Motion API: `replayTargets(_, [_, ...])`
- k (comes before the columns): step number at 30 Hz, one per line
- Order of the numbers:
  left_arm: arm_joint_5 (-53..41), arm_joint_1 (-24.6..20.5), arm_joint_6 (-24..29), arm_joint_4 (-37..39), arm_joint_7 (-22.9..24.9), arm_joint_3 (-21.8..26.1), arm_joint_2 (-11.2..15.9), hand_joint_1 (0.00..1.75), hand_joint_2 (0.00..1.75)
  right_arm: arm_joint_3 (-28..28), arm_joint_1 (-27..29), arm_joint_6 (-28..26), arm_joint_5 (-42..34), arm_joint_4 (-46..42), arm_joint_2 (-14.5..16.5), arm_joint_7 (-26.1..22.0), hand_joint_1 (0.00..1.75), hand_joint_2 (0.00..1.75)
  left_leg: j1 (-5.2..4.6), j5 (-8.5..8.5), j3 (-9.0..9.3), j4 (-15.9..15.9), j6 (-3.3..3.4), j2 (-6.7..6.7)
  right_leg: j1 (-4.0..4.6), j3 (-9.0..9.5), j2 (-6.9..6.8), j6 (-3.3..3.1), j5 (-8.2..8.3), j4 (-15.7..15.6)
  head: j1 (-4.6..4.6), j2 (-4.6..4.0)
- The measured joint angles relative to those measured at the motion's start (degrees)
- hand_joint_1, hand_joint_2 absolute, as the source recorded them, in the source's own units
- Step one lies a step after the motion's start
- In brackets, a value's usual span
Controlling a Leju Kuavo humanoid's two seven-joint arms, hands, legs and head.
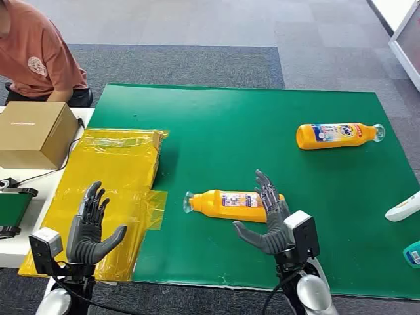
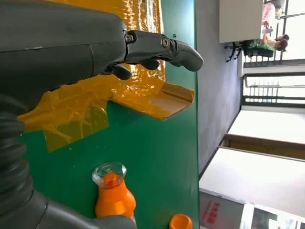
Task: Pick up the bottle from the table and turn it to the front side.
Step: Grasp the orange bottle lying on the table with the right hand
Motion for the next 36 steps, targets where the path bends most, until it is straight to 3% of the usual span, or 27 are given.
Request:
replayTargets(32, [-0.03, -0.13, -1.91, 0.46, 0.26, -0.17, -0.04, 0.00, 1.75, -0.05, 0.20, -2.30, 5.49, 0.56, 0.00, 0.89, 0.00, 1.75, 0.00, 0.00, 0.00, 0.00, 0.00, 0.00, 0.00, -0.01, 0.00, 0.00, 0.00, 0.00, 0.00, 0.01])
replayTargets(34, [-0.22, -0.13, -2.14, 0.45, 0.30, -0.17, -0.04, 0.00, 1.75, -0.05, 0.19, -3.69, 9.26, 0.56, -0.01, 1.87, 0.00, 1.75, 0.00, 0.00, 0.00, 0.00, 0.00, 0.00, 0.00, -0.01, 0.00, 0.00, 0.00, 0.00, 0.00, 0.01])
replayTargets(36, [-0.70, -0.10, -2.46, 0.36, 0.57, -0.17, -0.07, 0.00, 1.75, 0.12, -0.15, -6.61, 19.15, 0.70, -0.12, 5.41, 0.00, 1.75, 0.00, 0.00, 0.00, 0.00, 0.00, 0.00, 0.00, 0.00, 0.00, 0.00, 0.00, 0.00, 0.00, 0.01])
